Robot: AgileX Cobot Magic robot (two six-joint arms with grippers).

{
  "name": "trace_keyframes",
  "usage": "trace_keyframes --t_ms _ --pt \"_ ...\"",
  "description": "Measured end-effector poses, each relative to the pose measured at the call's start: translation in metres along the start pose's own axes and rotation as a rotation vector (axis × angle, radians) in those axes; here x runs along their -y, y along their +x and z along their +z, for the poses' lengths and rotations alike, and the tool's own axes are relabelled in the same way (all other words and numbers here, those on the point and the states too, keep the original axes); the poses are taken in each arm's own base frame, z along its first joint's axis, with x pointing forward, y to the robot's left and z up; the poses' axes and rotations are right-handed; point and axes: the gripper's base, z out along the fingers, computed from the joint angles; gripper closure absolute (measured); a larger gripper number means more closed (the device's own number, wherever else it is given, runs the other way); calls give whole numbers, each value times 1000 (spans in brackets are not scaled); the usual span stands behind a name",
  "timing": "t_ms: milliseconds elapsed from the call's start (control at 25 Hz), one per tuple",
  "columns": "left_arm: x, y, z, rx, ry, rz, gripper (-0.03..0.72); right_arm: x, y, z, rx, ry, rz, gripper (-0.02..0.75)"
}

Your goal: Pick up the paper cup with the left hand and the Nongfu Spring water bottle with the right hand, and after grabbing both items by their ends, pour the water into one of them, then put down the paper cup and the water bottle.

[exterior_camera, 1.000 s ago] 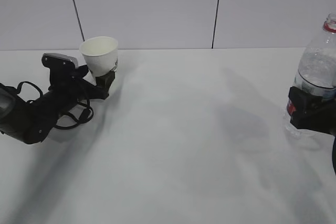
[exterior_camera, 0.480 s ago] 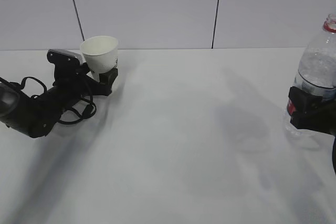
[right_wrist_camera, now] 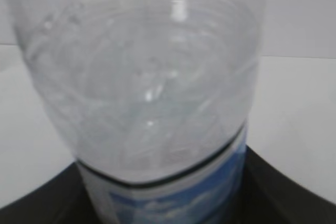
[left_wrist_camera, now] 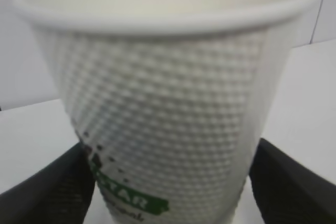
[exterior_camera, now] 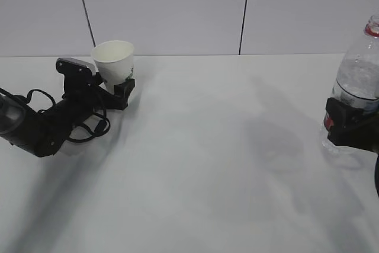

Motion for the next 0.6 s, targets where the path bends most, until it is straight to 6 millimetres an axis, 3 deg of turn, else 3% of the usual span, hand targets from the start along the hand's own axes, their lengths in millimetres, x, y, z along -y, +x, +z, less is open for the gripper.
trace_keyframes --t_ms 600 --pt "1 -3 0 45 6 -1 81 0 0 0 0 0 0 287"
